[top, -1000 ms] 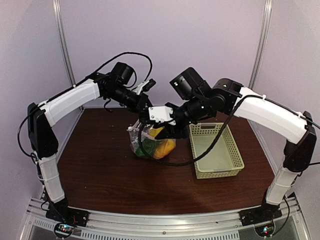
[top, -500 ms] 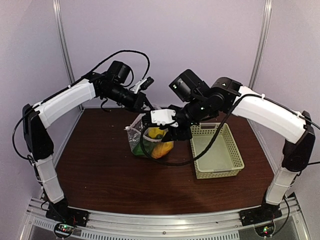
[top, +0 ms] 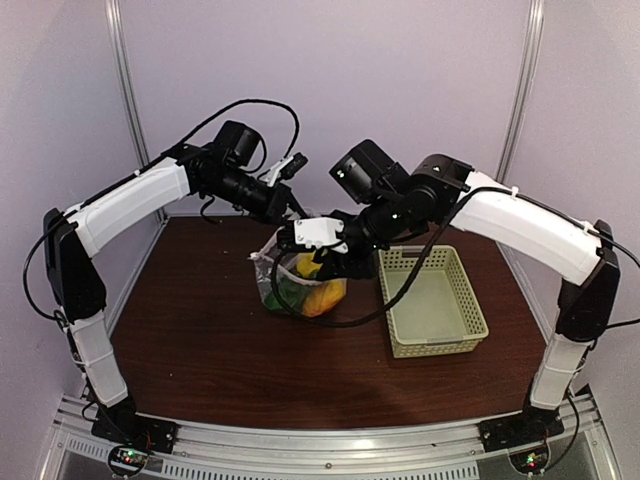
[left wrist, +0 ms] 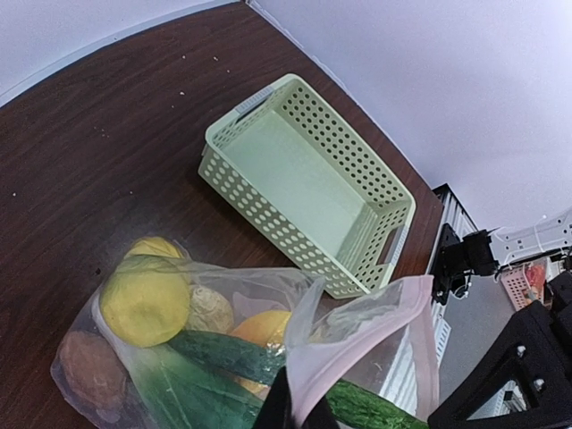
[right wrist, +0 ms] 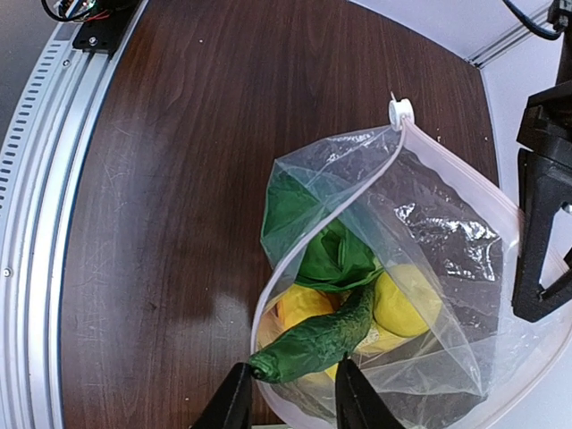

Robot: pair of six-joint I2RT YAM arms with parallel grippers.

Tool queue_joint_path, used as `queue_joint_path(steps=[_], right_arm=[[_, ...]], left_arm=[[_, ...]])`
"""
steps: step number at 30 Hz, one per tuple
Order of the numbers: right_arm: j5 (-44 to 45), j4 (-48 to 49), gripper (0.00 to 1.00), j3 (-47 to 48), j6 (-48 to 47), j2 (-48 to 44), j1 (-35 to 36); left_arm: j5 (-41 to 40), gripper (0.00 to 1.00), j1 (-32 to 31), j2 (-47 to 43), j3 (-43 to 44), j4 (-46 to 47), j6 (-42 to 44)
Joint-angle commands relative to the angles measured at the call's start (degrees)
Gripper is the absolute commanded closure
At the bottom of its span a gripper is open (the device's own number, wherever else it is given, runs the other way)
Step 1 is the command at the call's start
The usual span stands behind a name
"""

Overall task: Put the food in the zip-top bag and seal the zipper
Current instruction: Adjust the fake vegetable in the zipper food storage bag.

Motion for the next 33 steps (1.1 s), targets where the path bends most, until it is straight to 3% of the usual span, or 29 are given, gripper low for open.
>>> queue_joint_path(steps=[1,5,16,23,33], right_arm=[[-1.3,-1.2,0.68,1.7,1.0,1.5,-0.1],[-1.0,-1.2,0.73,1.4,1.0,1.8,-0.1],[0.8,-0.5,1.0,4.6,3.8,4.7,-0.1],[2.5,-2.3,1.0,8.2,4.8,8.9,0.0],[5.8,-4.1,0.67,8.0,-0.9,5.6,0.0]], left_arm=[[1.1,0.96,0.3,-2.3,-0.7,2.4,0.6],[1.0,0.96,0.3,-2.3,-0.8,2.4,0.6],[2.7,0.96,0.3,-2.8,-0.8,2.4,0.2],[3.7,0.96,0.3,-4.1,-0.7,2.4,0.0],[4.0,0.95,0.3,-4.3,-0.8,2.4,-0.1]])
